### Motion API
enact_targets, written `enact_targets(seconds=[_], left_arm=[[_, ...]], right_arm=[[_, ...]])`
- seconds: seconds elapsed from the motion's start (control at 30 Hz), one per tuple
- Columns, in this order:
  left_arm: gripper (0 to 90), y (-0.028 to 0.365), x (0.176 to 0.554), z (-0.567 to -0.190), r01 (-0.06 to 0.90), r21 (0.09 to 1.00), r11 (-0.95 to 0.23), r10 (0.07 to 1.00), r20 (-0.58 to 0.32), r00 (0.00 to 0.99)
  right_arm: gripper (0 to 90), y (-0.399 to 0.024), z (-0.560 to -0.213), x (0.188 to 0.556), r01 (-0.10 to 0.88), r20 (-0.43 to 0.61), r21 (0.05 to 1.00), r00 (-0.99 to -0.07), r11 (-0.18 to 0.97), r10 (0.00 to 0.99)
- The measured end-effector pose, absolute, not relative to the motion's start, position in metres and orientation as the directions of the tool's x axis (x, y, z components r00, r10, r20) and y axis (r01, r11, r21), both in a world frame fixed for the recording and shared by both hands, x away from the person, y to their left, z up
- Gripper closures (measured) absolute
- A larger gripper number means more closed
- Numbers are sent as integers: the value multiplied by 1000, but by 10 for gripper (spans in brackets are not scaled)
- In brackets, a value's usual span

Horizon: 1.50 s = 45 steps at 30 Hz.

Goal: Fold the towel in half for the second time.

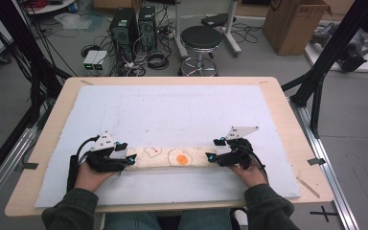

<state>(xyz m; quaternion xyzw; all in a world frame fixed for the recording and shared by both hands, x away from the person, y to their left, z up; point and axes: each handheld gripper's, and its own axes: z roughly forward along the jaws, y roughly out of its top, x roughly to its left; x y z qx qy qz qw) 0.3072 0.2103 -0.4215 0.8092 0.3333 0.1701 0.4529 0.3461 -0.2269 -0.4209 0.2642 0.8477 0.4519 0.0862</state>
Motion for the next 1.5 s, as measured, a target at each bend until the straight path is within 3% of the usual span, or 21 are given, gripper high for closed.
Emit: enact_targets(seconds=[0.3, 0.7, 0.8, 0.97, 1.13, 1.5], left_arm=[[513, 222, 325, -427, 443, 848, -292, 776, -61, 628], [512, 215, 336, -441, 557, 768, -317, 744, -163, 648], [530, 214, 337, -443, 560, 760, -330, 736, -164, 656], [663, 209, 334, -443, 537, 758, -370, 714, -138, 687], [775, 207, 332, -442, 526, 763, -376, 709, -129, 693], [844, 206, 331, -433, 495, 789, -365, 722, -96, 685]], right_arm=[[450, -230, -426, 373, 490, 160, 753, -784, 439, 600], [537, -229, -438, 383, 576, 254, 697, -756, 427, 604], [580, -226, -440, 382, 567, 237, 691, -764, 449, 600], [661, -222, -440, 378, 543, 212, 685, -786, 485, 580], [804, -220, -440, 376, 541, 228, 680, -798, 495, 558], [847, -222, -428, 375, 514, 201, 697, -809, 500, 552]])
